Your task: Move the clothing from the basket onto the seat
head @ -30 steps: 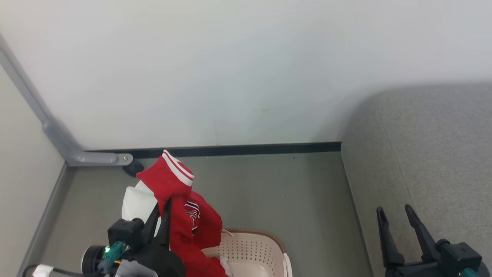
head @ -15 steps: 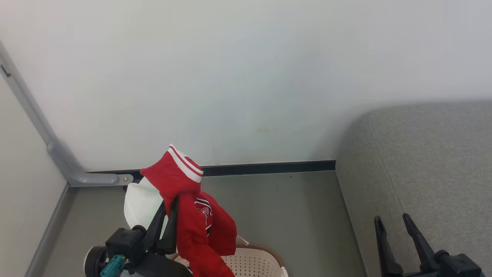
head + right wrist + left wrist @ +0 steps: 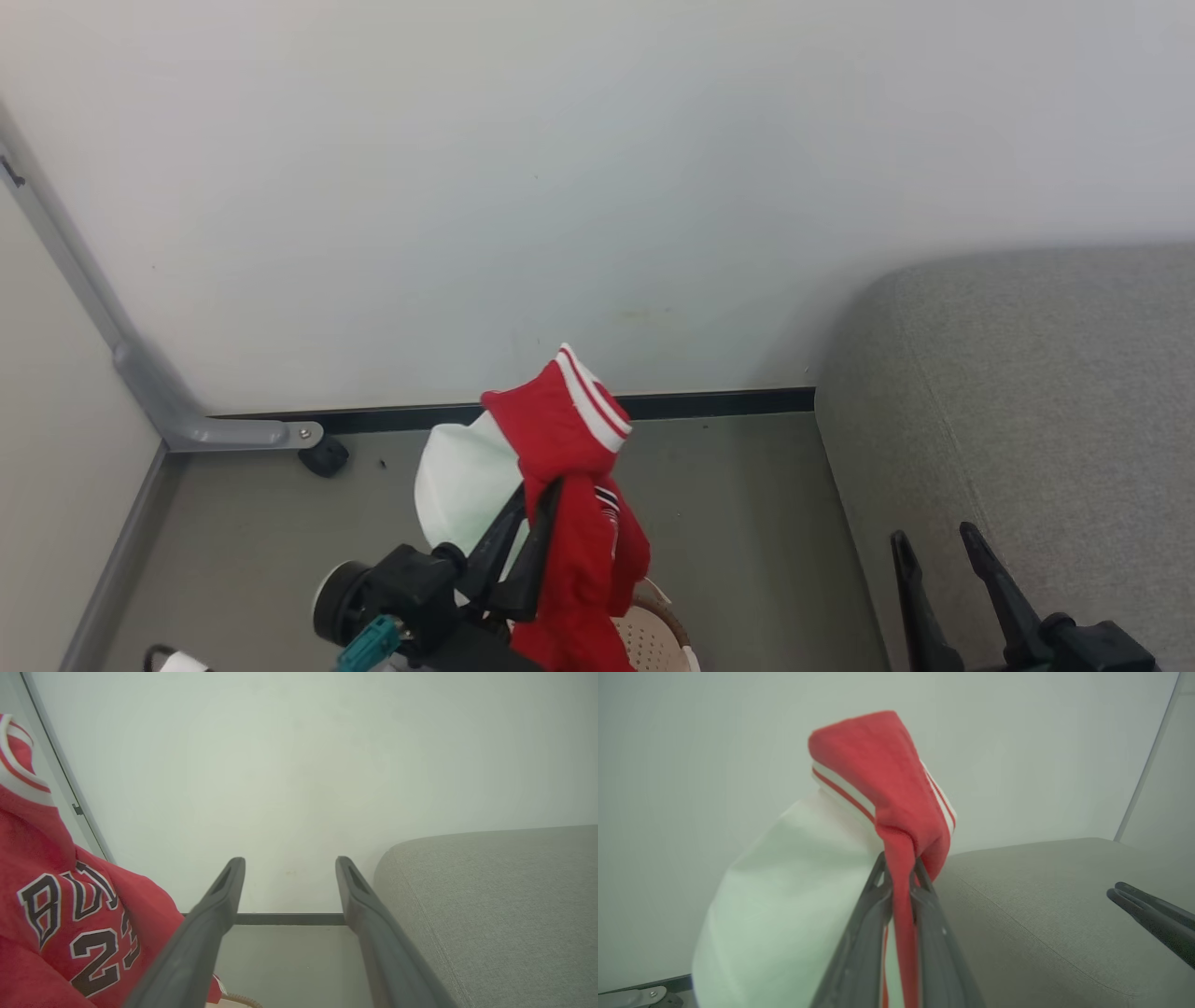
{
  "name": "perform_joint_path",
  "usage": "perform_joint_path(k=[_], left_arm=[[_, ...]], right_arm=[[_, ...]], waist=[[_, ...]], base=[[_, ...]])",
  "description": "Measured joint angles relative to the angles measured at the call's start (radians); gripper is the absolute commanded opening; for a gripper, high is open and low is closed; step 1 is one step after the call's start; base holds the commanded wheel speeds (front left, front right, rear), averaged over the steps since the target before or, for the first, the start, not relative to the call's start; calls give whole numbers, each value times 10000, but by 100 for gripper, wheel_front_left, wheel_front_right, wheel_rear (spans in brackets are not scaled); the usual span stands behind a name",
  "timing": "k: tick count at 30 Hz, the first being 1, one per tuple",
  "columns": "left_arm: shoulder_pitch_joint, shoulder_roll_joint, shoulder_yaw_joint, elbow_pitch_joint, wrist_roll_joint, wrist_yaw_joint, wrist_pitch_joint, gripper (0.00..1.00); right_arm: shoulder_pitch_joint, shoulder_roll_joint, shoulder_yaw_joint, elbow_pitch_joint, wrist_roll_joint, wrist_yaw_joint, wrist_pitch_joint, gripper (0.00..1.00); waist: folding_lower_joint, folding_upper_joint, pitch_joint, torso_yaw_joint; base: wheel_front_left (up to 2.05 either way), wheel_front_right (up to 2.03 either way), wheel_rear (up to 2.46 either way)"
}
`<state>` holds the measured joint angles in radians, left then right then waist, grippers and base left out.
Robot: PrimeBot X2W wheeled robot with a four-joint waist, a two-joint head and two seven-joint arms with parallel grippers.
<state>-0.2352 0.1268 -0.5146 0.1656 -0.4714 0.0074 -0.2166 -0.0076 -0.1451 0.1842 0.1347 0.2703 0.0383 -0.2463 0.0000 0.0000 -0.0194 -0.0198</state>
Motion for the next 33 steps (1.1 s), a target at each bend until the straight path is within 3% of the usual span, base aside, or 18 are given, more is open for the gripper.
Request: perform_joint_path(k=[10, 33], left_arm=[[-340, -403, -897, -17, 58, -433, 516, 0], [-967, -623, -1507, 407, 29, -533, 888, 0]], right_arm=[[21, 165, 506, -265, -88, 73, 173, 100], [147, 700, 2629, -422, -67, 614, 698, 100]], waist=[[0, 0, 60, -98], [0, 0, 62, 28]], base=[[0, 0, 0], [0, 0, 0]])
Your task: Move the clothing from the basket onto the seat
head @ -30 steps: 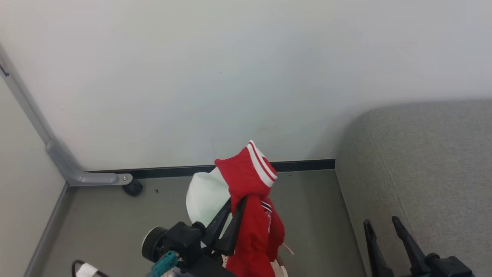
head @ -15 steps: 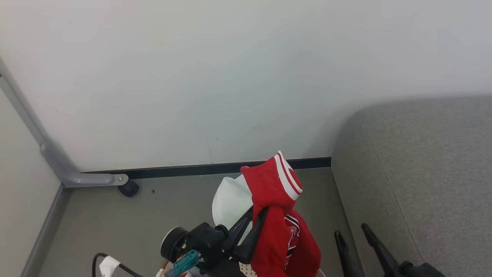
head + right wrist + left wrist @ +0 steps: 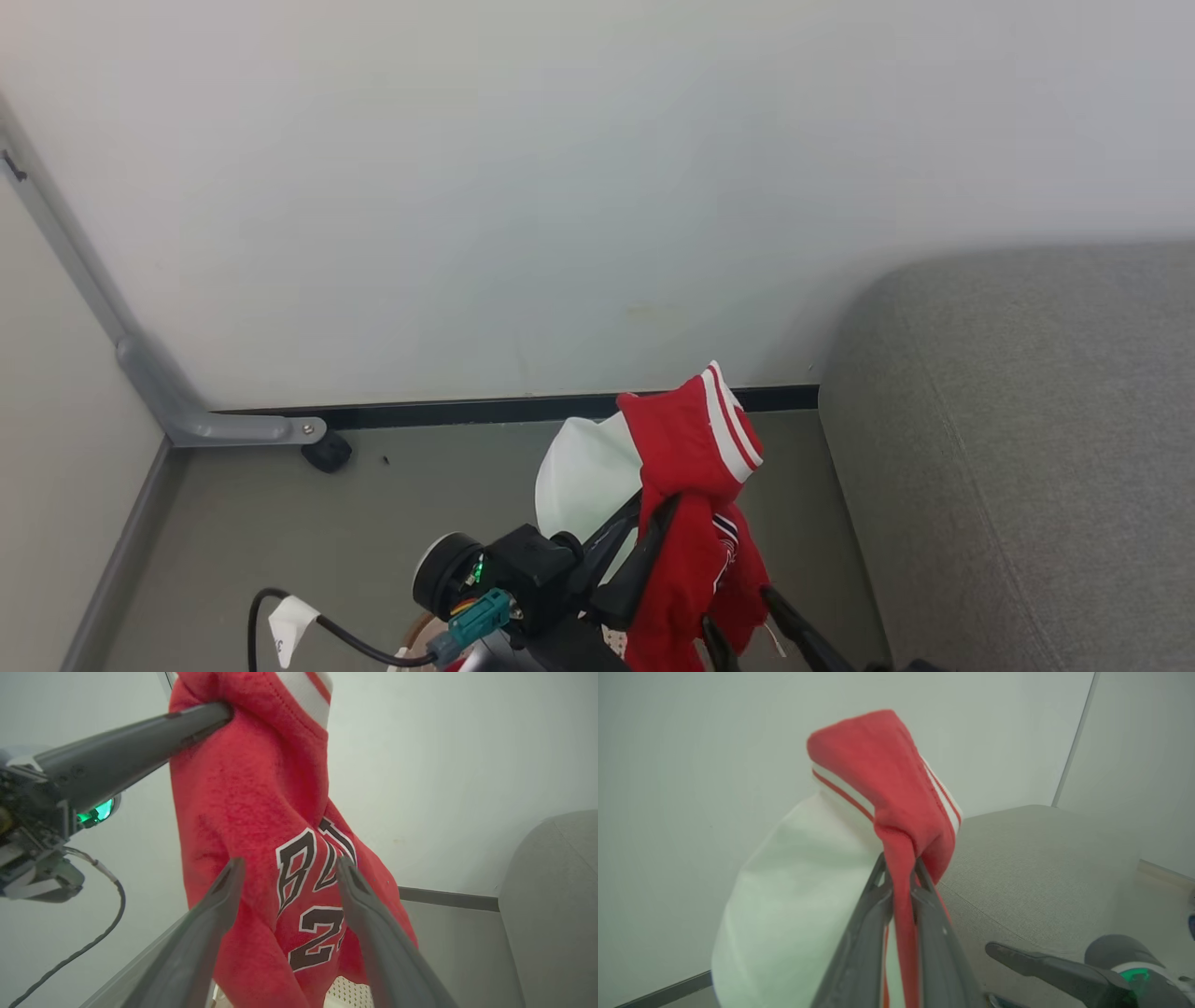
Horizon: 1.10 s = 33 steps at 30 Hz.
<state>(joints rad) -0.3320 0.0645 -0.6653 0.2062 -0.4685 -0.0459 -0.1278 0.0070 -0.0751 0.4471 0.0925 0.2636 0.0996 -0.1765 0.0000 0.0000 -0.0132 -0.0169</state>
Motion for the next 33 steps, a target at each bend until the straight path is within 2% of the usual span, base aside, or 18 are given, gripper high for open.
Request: perform_joint_path(k=[16, 17, 18, 19, 31, 32, 33], left_arm=[[-291, -42, -318, 19, -75, -79, 29, 0], [-291, -42, -320, 17, -81, -79, 29, 0], [-291, -44, -330, 17, -86, -79, 29, 0], [-291, -46, -334, 17, -88, -77, 29, 0], [-291, -52, -479, 15, -151, -59, 27, 0], [-291, -52, -479, 15, -151, -52, 25, 29], [-291, -52, -477, 10, -151, -25, 21, 72]], right_arm=[[-1658, 102, 1012, 1553, 405, 121, 224, 100], [-1778, 117, 1076, 1685, 449, 125, 228, 82], [-1891, 125, 1108, 1812, 483, 150, 228, 24], [-2002, 127, 1145, 1925, 520, 150, 226, 0], [-2513, 127, 1553, 2569, 1175, 150, -113, 0], [-2562, 127, 1559, 2619, 1204, 150, -138, 0], [-2644, 127, 1555, 2669, 1254, 148, -186, 0]], waist=[[0, 0, -24, 516], [0, 0, -24, 535], [0, 0, -22, 551], [0, 0, -20, 567], [0, 0, 17, 752], [0, 0, 24, 759], [0, 0, 29, 764]], base=[[0, 0, 0], [0, 0, 0], [0, 0, 0], [0, 0, 0], [0, 0, 0], [0, 0, 0], [0, 0, 0]])
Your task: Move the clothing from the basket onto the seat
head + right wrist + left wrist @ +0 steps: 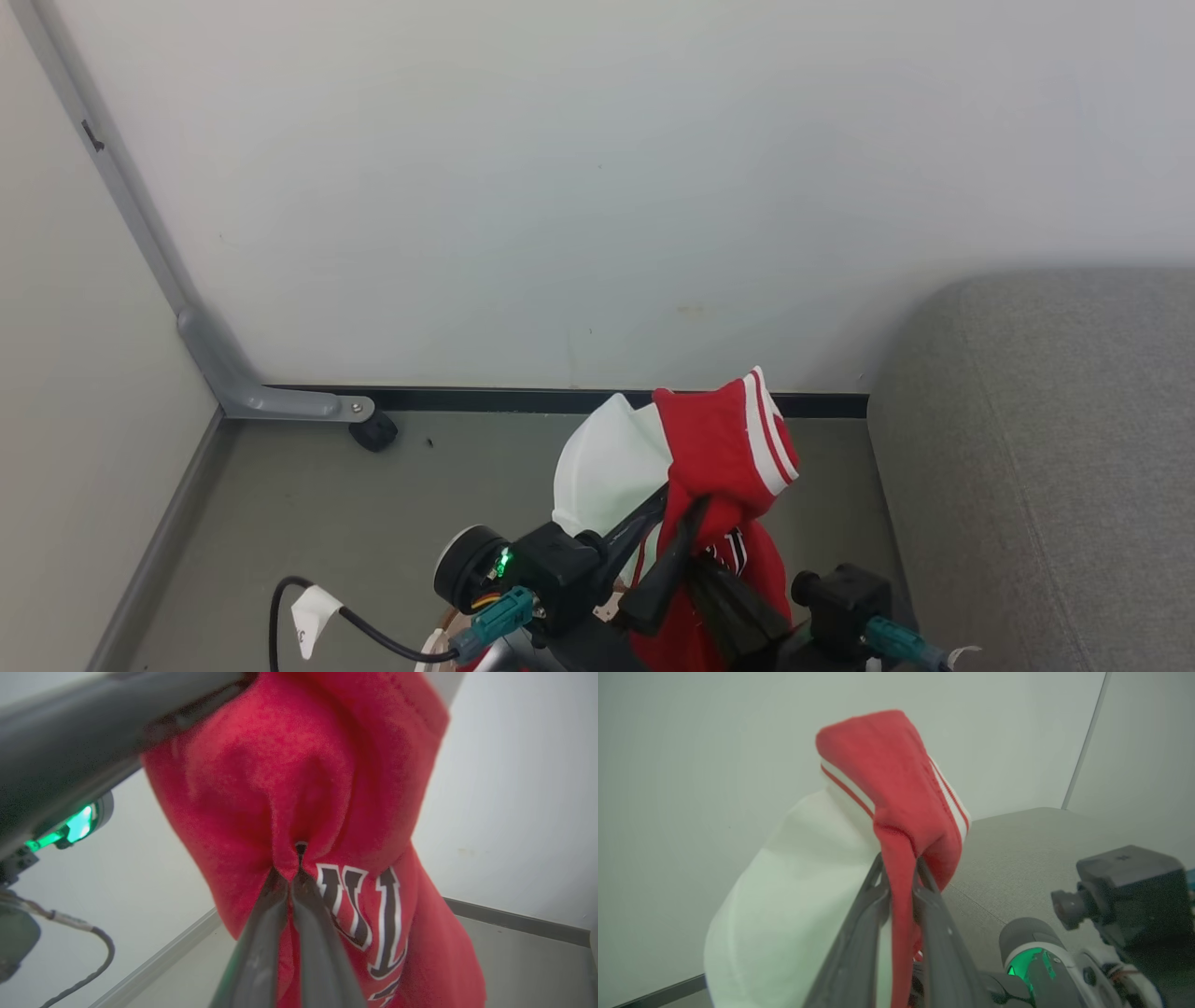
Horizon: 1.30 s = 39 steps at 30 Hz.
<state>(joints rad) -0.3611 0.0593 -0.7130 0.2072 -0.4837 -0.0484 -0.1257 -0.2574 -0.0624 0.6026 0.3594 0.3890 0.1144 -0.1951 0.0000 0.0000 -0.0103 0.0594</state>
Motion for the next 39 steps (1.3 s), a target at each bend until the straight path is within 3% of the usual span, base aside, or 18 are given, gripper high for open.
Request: perform_joint_path(k=[1, 2, 9, 15, 39], left_arm=[[0, -4, 0, -6, 0, 56, -4, 72], [0, -4, 6, -13, 0, 56, -6, 100], [25, 21, 13, -232, 27, 278, -86, 100], [574, 420, -86, -642, 211, 408, -138, 100], [840, 744, -667, -1678, 857, 662, 217, 100]], right_arm=[[-76, -2, -23, 13, 31, -4, -2, 0], [-162, -2, -38, 38, 69, -15, -15, 0], [-702, -4, -769, 412, 84, -268, -232, 0], [-1109, -73, -1287, 652, 86, -416, -314, 0], [-2284, -1649, -3618, 600, 416, -1191, -527, 0]], waist=[[0, 0, 5, 3], [0, 0, 9, 2], [0, 0, 33, -52], [0, 0, 113, -238], [1, 1, 1365, -1564]], base=[[0, 0, 0], [0, 0, 0], [0, 0, 0], [0, 0, 0], [0, 0, 0]])
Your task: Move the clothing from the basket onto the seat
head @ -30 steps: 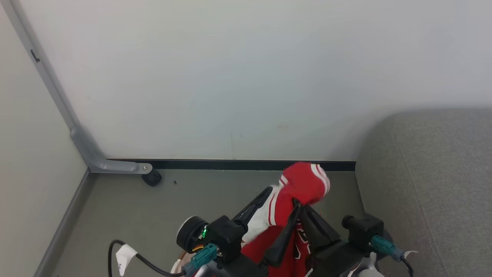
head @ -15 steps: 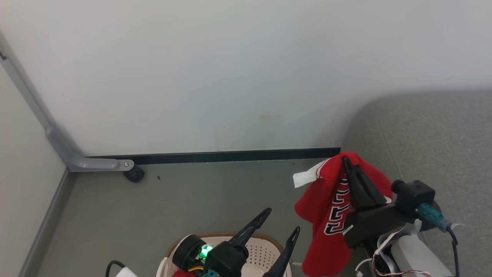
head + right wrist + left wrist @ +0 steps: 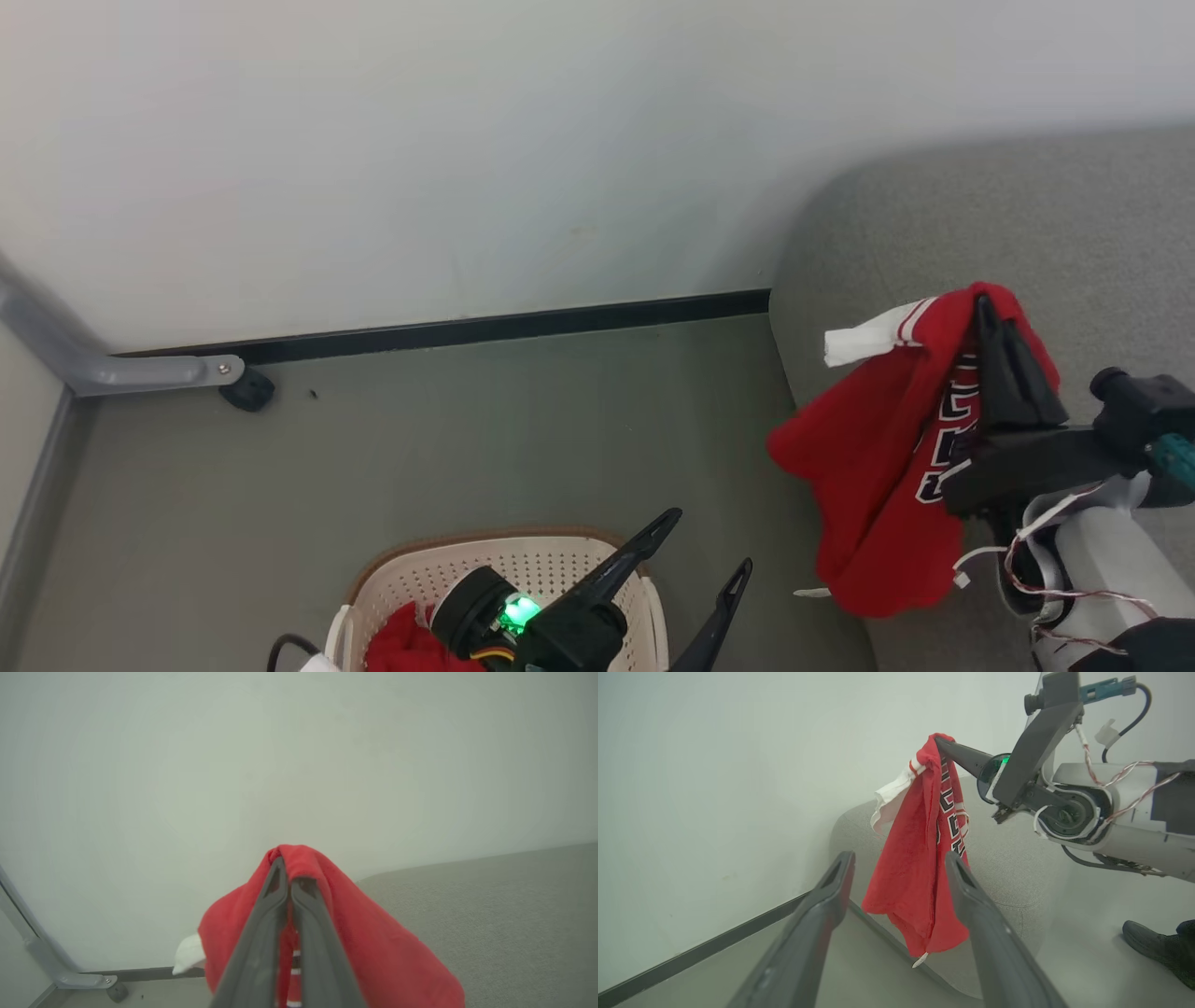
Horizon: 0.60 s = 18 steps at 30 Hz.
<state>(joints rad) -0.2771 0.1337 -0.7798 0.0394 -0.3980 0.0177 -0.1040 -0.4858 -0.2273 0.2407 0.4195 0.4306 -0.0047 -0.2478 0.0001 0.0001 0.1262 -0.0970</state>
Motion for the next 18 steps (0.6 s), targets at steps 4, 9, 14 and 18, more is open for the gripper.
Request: perform_joint_path(k=[4, 9, 14, 18], left_arm=[[-52, 61, -44, -146, 284, 12, 171, 100], [-421, 161, -65, -244, 428, 10, 420, 100], [-895, 180, -105, -339, 571, -6, 640, 100], [-1296, 171, -140, -401, 679, -94, 777, 100]], right_arm=[[-314, -257, -410, -125, 56, -56, -2, 0], [-1041, -656, -988, -157, 138, -142, -2, 0], [-1923, -1149, -1618, -15, 286, -219, -6, 0], [-2789, -1732, -2165, 102, 359, -228, -12, 0]], waist=[[0, 0, 415, -238], [0, 0, 1025, -513], [1, 0, 1689, -747], [2, 1, 2236, -877]], base=[[0, 0, 0], [0, 0, 0], [0, 0, 0], [0, 0, 0]])
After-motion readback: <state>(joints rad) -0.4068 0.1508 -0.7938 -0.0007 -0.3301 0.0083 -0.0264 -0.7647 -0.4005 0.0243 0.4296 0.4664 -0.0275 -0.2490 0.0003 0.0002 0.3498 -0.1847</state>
